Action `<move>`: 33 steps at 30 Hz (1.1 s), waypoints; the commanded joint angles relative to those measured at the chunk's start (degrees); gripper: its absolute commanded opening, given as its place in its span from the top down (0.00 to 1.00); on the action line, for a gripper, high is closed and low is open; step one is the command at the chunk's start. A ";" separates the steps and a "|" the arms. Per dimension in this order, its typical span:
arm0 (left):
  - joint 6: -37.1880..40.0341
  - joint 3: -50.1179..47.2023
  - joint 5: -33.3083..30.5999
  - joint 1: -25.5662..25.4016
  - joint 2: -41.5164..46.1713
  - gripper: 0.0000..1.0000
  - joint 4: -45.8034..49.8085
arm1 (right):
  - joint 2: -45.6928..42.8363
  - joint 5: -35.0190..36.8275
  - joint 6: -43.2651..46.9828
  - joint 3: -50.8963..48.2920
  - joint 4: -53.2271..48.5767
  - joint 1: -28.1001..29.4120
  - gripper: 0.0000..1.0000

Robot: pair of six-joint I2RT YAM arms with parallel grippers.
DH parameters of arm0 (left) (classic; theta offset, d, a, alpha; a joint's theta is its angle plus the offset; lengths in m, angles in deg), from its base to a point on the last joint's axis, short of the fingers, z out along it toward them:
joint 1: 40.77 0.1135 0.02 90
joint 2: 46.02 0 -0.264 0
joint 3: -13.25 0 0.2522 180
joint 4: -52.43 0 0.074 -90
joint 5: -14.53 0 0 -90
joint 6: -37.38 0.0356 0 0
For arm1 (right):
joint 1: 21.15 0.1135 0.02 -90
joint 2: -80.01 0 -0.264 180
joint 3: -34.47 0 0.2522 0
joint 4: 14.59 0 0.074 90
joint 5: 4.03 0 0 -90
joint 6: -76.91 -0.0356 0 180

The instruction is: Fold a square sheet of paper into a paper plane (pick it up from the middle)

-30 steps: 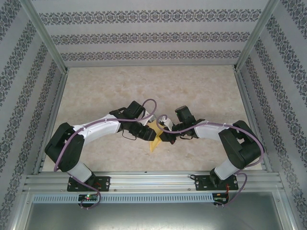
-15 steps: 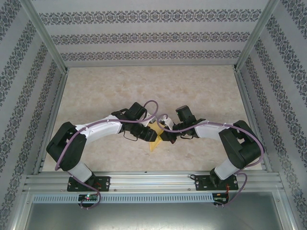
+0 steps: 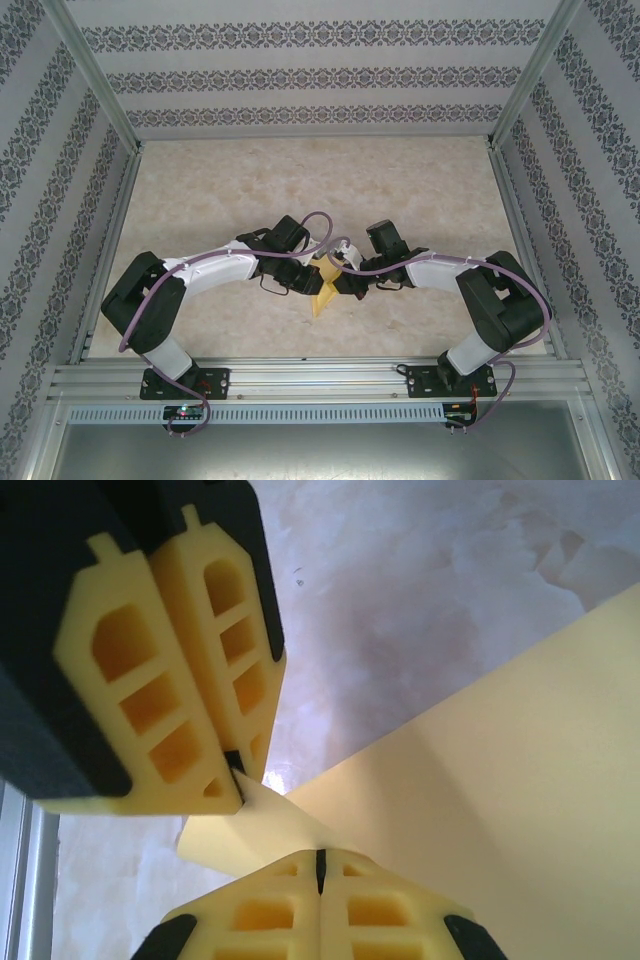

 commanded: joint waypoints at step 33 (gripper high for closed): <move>5.72 6.82 -0.59 -0.81 -5.40 1.00 5.78 | 17.56 16.27 -38.82 25.08 -25.43 -1.27 1.00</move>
